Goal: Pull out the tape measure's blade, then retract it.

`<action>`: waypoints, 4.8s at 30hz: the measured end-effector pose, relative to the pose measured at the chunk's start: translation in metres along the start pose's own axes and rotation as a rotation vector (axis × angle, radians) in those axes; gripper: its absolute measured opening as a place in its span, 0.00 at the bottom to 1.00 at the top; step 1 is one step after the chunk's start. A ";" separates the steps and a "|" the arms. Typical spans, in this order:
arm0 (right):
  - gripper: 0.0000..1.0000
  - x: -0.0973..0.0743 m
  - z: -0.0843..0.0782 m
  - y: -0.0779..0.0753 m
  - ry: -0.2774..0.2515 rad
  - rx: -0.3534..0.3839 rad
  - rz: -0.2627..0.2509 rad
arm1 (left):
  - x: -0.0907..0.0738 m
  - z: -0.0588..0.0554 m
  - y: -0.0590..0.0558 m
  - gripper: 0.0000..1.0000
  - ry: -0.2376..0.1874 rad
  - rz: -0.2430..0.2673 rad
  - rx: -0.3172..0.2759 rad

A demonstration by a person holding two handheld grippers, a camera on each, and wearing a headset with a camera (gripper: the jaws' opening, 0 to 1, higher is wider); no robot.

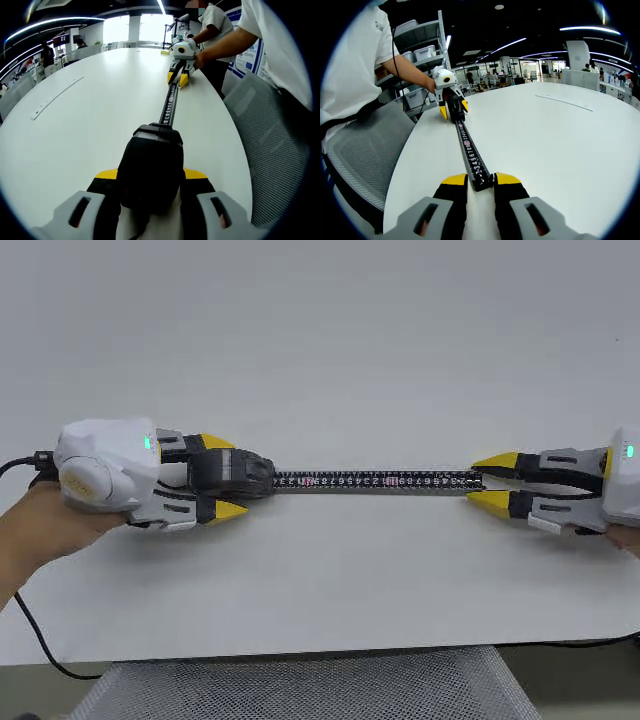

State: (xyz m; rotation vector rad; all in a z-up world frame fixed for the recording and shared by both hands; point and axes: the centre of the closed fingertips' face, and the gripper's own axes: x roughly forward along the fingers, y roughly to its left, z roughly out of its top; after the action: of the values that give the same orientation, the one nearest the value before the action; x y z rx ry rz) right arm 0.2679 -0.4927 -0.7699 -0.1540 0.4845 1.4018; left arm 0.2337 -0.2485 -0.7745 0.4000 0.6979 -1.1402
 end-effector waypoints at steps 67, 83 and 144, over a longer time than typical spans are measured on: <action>0.41 -0.002 0.035 0.032 -0.040 0.051 -0.250 | -0.055 0.022 -0.006 0.61 -0.200 0.237 -0.165; 0.45 -0.003 0.039 0.045 -0.054 0.075 -0.310 | -0.076 0.013 -0.015 0.62 -0.248 0.314 -0.235; 0.62 -0.029 0.045 0.093 -0.116 0.117 -0.449 | -0.124 -0.034 -0.068 0.71 -0.301 0.522 -0.424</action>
State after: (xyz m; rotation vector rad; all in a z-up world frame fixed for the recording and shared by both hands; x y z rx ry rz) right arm 0.1861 -0.4853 -0.7015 -0.0793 0.4040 0.9352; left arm 0.1303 -0.1683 -0.7103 0.0366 0.5087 -0.5209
